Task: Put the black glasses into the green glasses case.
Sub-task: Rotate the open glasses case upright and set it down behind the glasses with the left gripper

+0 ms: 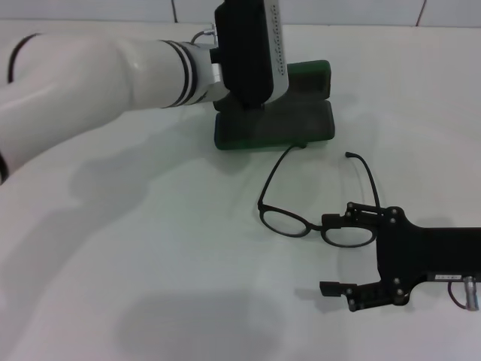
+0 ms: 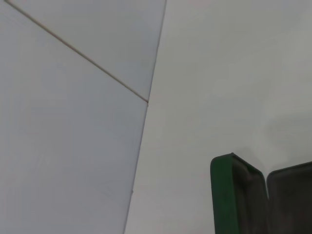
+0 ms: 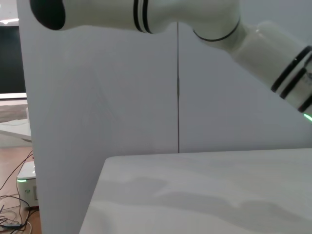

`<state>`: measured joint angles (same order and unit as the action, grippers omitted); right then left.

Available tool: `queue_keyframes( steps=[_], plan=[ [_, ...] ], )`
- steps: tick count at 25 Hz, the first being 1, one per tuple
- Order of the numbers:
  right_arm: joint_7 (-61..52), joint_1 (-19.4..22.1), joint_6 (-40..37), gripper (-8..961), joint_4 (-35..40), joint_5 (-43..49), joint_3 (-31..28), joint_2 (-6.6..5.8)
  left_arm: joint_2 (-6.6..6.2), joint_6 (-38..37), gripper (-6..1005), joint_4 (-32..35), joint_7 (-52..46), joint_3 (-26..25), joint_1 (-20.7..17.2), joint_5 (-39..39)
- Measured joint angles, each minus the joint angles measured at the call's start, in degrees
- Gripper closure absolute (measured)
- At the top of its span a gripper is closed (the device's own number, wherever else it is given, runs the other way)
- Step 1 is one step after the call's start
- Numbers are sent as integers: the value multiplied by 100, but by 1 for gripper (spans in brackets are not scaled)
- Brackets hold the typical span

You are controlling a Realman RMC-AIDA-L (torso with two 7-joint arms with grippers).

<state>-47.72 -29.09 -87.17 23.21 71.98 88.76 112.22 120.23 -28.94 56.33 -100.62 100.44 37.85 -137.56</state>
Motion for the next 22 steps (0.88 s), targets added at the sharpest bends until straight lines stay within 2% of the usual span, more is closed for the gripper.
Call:
queue_keyframes(
  steps=[4,8,14,22],
  plan=[
    [0,0,0,96,0,0,0,1,-11,-301,852,433,-58,2,-231,-11],
    [0,0,-2,98,4,0,0,9,-9,-391,854,451,-149,2,-263,-86],
    [0,-11,7,100,32,0,0,11,5,134,875,417,-236,1,-296,-82],
    [0,-46,18,104,12,2,0,16,13,464,877,185,-237,43,-207,-59]
  ],
)
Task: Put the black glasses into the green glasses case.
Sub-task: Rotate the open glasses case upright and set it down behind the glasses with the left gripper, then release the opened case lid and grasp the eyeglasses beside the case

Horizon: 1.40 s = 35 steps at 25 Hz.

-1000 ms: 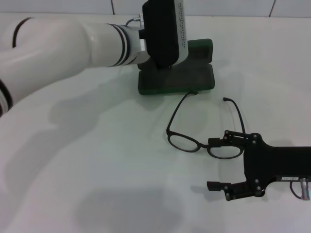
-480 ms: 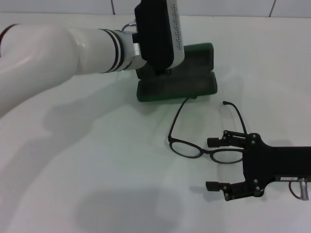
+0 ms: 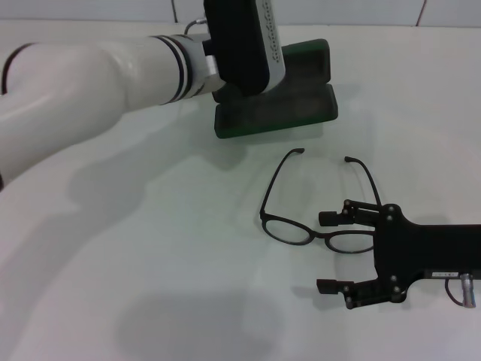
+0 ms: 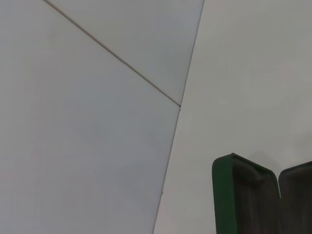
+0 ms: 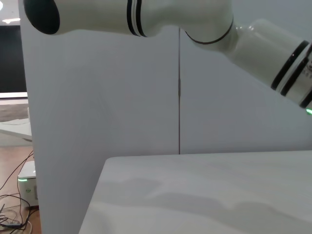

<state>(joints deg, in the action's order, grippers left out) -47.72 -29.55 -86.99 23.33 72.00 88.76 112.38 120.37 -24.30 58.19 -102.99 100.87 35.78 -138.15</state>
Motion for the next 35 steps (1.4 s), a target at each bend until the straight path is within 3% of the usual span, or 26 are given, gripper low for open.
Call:
queue_keyframes(
  steps=[7,12,15,19,22,26,27,29,32,35],
  plan=[
    [0,-4,6,107,10,-2,0,3,12,161,878,-137,-115,103,42,180],
    [0,-6,7,110,19,-2,0,3,-29,119,749,-43,-83,77,56,882],
    [0,-7,7,111,32,-2,-2,3,-33,102,521,7,-49,38,4,1301],
    [-33,-9,-61,113,60,-1,-199,1,-46,59,446,189,38,-14,-246,2170],
    [-459,-18,-141,114,357,81,-305,-105,-52,-162,408,396,505,-299,-592,3418],
    [-1663,-60,-41,116,1324,774,-413,-292,-49,-1100,409,76,2167,-971,-1009,6169],
    [-2000,-66,5,117,1638,1059,-493,-314,-52,-1670,409,-291,2768,-1239,-1078,7079],
    [-2643,-77,61,118,2230,1726,-708,-305,-62,-2654,409,-1009,3315,-1689,-1087,8140],
    [-3795,-174,78,119,3192,3127,-1006,-141,-89,-4003,410,-2116,3576,-2463,-1028,9110],
    [-4638,-330,53,178,3829,4228,-1064,75,-101,-4612,410,-2792,3609,-2952,-1008,9172]
  ],
)
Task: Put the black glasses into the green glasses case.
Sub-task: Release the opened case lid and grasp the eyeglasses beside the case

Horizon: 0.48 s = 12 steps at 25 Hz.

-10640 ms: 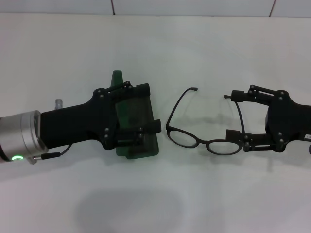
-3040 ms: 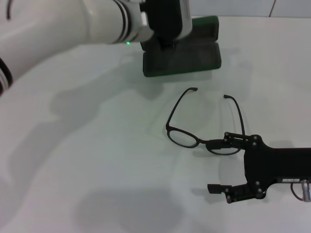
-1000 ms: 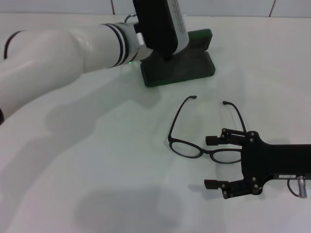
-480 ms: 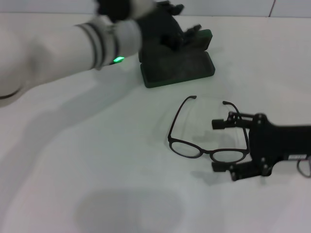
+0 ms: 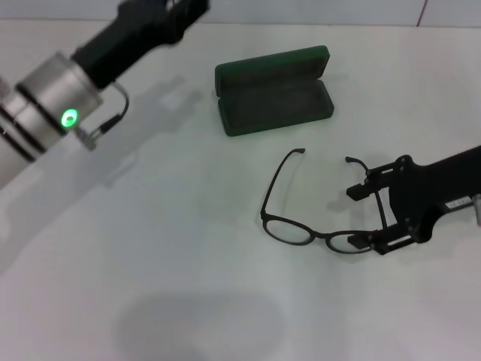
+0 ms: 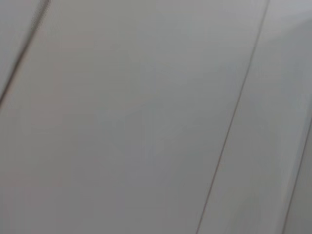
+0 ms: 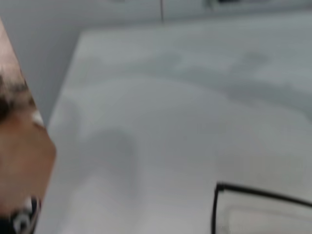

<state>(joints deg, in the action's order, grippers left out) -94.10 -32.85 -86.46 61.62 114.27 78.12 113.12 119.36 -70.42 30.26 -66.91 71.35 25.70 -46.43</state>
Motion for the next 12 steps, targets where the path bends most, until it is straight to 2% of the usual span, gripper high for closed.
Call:
queue_keyframes(
  steps=[3,5,12],
  plan=[
    [-365,-172,-76,236,297,652,41,198,10,-211,411,-177,148,-65,-99,-98],
    [-475,-304,-64,234,312,831,218,256,27,-238,411,-193,231,-69,-158,-144],
    [-734,-498,520,249,229,881,1010,276,43,-259,413,-366,285,-73,-136,-241]
  ],
)
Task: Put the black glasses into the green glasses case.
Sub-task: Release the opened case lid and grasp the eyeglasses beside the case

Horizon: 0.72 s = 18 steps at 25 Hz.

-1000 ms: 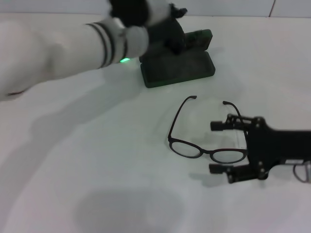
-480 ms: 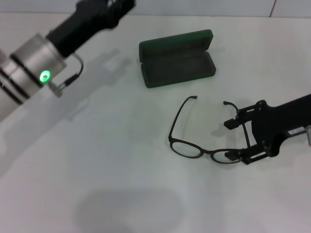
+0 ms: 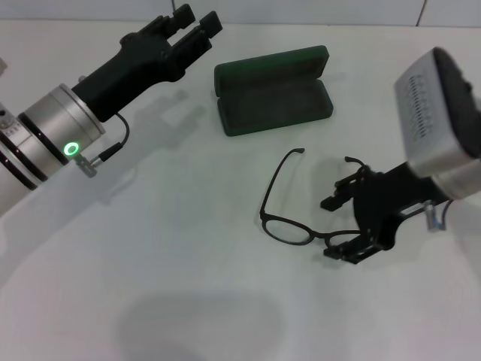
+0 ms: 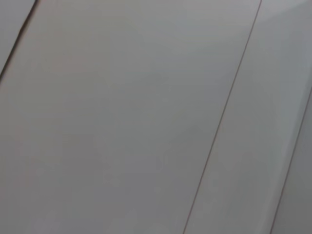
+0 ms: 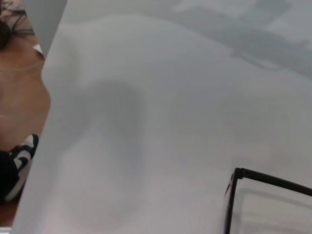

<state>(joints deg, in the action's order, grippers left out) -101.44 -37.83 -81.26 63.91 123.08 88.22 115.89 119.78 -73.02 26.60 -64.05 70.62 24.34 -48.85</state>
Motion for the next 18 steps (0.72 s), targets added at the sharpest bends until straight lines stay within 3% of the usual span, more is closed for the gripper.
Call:
queue_keyframes(
  steps=[10,18],
  plan=[
    [-152,-37,753,296,-62,2,1025,17,1,-6,414,-145,-2,-14,37,218],
    [-184,64,844,605,-6,-48,875,21,-11,-21,416,-153,-2,35,40,112]
  ],
)
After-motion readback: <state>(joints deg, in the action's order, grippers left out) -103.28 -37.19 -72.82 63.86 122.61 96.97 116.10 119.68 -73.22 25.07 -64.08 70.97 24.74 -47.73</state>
